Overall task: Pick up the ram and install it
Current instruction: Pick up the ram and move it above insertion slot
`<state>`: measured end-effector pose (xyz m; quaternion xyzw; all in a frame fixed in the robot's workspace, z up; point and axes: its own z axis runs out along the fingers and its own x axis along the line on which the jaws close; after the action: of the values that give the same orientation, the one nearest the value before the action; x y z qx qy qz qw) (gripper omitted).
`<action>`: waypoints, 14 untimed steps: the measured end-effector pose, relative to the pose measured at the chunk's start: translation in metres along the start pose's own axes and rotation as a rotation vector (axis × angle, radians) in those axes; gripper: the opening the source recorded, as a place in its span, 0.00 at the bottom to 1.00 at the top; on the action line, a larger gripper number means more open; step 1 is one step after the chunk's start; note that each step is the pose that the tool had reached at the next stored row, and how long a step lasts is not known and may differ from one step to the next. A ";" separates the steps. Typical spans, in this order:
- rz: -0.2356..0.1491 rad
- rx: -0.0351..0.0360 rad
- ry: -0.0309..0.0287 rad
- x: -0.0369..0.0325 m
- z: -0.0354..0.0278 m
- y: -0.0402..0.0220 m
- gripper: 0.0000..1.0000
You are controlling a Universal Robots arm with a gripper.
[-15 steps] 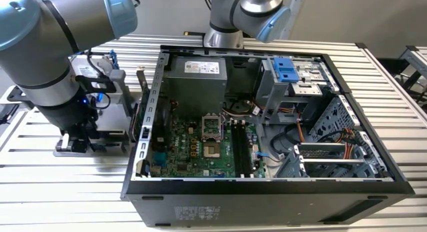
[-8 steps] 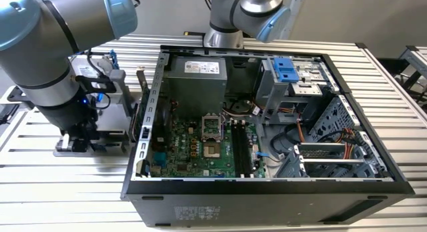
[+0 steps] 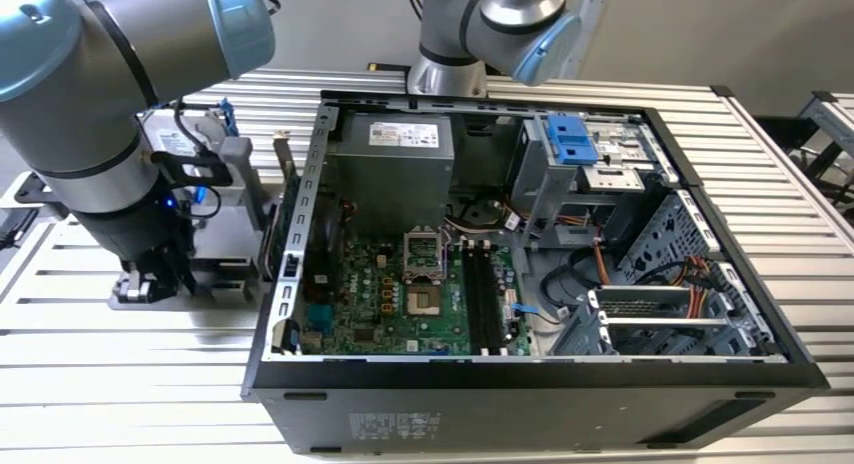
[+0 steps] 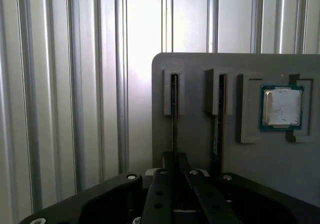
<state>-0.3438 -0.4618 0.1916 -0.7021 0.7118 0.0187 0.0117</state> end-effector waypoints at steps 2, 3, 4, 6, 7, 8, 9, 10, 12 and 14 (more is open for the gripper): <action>0.000 0.0000 0.0000 0.0000 0.0001 0.0000 0.00; 0.000 0.0000 0.0000 0.0000 0.0001 0.0000 0.00; 0.000 0.0001 0.0000 0.0000 0.0002 0.0000 0.00; 0.000 0.0000 0.0000 0.0000 0.0002 0.0000 0.00; 0.000 0.0000 0.0000 0.0000 0.0002 0.0000 0.00; 0.000 0.0000 0.0000 0.0000 0.0003 0.0000 0.00; 0.000 0.0000 0.0000 0.0000 0.0003 0.0000 0.00; 0.000 0.0001 -0.0001 0.0000 0.0000 0.0000 0.00; 0.002 0.0002 -0.0003 -0.0004 -0.0076 0.0001 0.00; 0.002 0.0003 -0.0002 -0.0008 -0.0168 0.0002 0.00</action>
<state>-0.3439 -0.4618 0.2084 -0.7013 0.7125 0.0187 0.0118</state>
